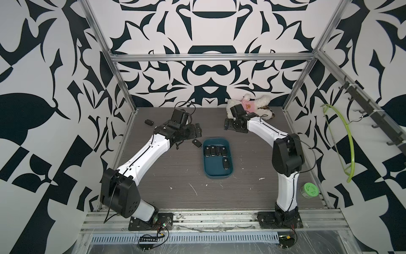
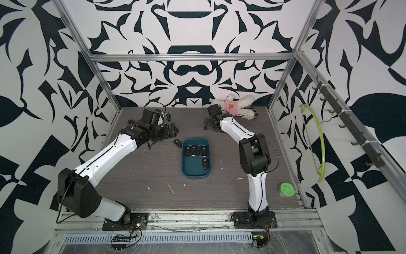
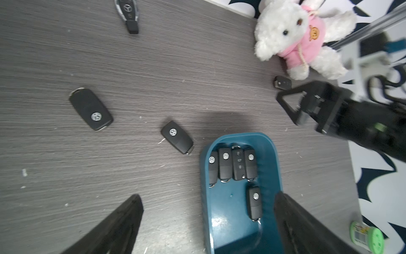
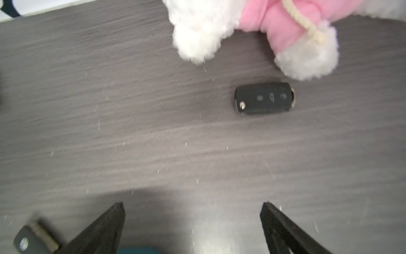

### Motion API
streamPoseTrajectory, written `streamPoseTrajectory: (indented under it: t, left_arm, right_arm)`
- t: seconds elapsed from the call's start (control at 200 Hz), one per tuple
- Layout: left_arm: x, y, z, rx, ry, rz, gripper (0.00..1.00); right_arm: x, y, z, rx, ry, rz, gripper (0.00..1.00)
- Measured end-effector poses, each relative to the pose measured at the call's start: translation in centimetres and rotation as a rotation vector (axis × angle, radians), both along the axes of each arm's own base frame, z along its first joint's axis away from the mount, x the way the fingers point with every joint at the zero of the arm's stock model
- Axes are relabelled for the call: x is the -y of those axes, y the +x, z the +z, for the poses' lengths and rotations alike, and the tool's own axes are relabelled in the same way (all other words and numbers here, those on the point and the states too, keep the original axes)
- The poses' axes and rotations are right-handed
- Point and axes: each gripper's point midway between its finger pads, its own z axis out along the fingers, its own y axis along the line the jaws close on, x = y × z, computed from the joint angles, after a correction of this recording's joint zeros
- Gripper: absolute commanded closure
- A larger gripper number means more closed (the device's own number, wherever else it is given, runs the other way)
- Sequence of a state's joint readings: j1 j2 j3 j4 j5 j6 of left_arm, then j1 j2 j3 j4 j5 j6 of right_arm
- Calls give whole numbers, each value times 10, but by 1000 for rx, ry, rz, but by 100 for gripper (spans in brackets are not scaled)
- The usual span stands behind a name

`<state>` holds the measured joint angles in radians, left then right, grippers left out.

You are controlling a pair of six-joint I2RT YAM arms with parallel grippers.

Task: Place the car key into the storage box
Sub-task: Place the car key in the storage box, then pick up the car key from the center of the board.

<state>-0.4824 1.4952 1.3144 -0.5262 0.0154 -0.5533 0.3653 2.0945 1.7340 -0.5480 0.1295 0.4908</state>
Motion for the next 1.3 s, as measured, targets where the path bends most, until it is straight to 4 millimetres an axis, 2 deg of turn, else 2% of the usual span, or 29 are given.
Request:
streamPoseTrajectory:
  t: [0.28, 0.475, 0.755, 0.97, 1.125, 1.3]
  left_arm:
    - [20, 2, 14, 13, -115, -43, 1]
    - [25, 6, 8, -10, -128, -40, 1]
    - [26, 11, 7, -16, -129, -29, 1]
    - [26, 11, 8, -19, -132, -25, 1]
    - [26, 10, 7, -21, -130, -25, 1]
    - [26, 10, 7, -23, -132, -26, 1]
  right_arm:
    - [20, 54, -32, -6, 49, -7, 1]
    - [32, 81, -48, 5, 57, -9, 1]
    - [36, 106, -47, 46, 66, 7, 1]
    - [42, 109, -65, 23, 57, 12, 1]
    - [42, 105, -64, 17, 68, 23, 1]
    - [46, 68, -66, -51, 78, 25, 1]
